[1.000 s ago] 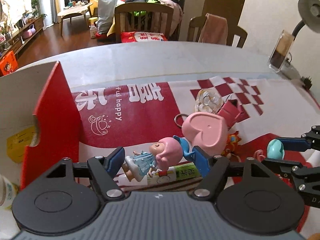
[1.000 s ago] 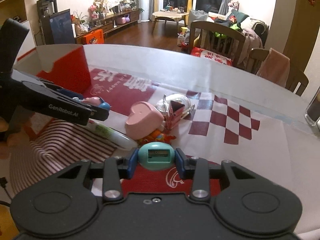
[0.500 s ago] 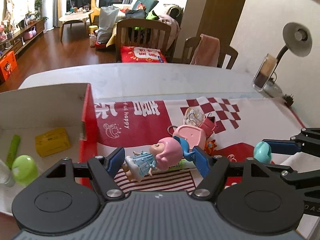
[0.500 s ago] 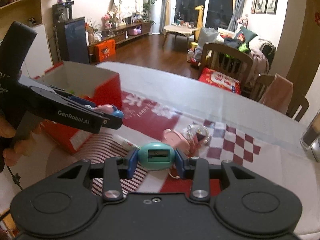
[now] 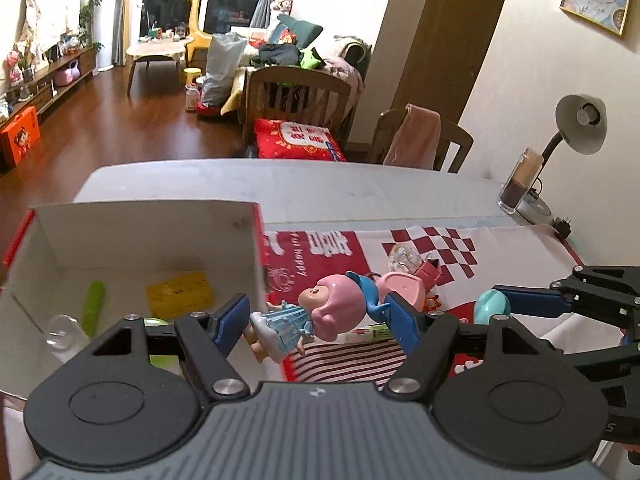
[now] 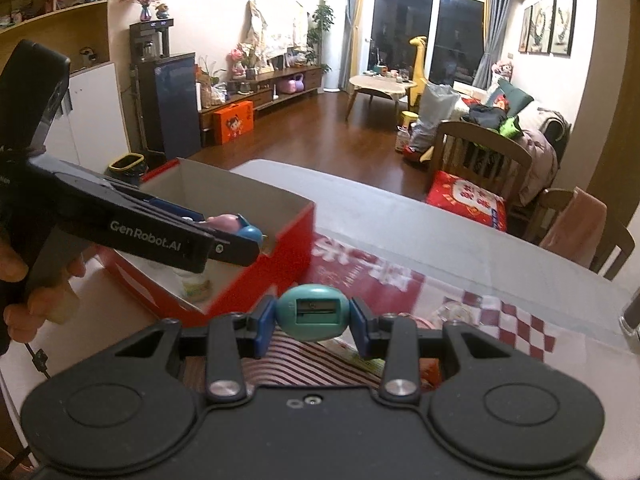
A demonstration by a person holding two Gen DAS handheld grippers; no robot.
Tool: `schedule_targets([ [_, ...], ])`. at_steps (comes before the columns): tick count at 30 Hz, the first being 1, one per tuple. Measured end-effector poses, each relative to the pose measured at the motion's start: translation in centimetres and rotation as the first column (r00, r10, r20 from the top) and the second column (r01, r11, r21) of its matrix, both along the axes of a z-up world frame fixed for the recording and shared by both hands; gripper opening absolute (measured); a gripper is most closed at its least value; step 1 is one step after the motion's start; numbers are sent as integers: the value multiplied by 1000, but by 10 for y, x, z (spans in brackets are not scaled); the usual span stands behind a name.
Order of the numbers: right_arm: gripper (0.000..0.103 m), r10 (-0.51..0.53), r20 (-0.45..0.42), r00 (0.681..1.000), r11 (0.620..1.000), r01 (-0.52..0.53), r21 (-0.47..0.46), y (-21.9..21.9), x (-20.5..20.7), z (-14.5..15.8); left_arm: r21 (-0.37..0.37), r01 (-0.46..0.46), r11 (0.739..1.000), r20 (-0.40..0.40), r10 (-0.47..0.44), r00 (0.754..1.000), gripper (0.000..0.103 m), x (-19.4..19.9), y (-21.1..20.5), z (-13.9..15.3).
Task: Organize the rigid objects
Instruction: 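Carry the pink doll and teal keychain into the cardboard box and lower them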
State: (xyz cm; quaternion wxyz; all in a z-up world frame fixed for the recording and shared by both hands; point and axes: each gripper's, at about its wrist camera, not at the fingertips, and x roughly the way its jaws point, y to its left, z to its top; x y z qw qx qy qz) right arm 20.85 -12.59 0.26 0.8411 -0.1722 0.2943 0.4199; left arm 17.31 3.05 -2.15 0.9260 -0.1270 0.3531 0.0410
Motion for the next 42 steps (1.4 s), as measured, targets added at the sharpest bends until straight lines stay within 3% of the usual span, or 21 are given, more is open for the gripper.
schedule_targets([
  [11,38,37,30,999,999,-36,-10,65,-23,7,26,-45,999,11,45,999,74,-36,62,10],
  [22,38,62,31,998,996,-60,-69,126,-23,-8,70,-85,994,-6,86,996,74,-47,121,-2],
  [32,38,7,-12,1000,990,-8,-138,171,3,-39,86,-150,985,-74,156,985,74,-20,186,-25],
  [42,38,-68,-83,994,978,50,-200,205,43,-69,106,-116,988,-143,131,981,74,28,204,-50],
])
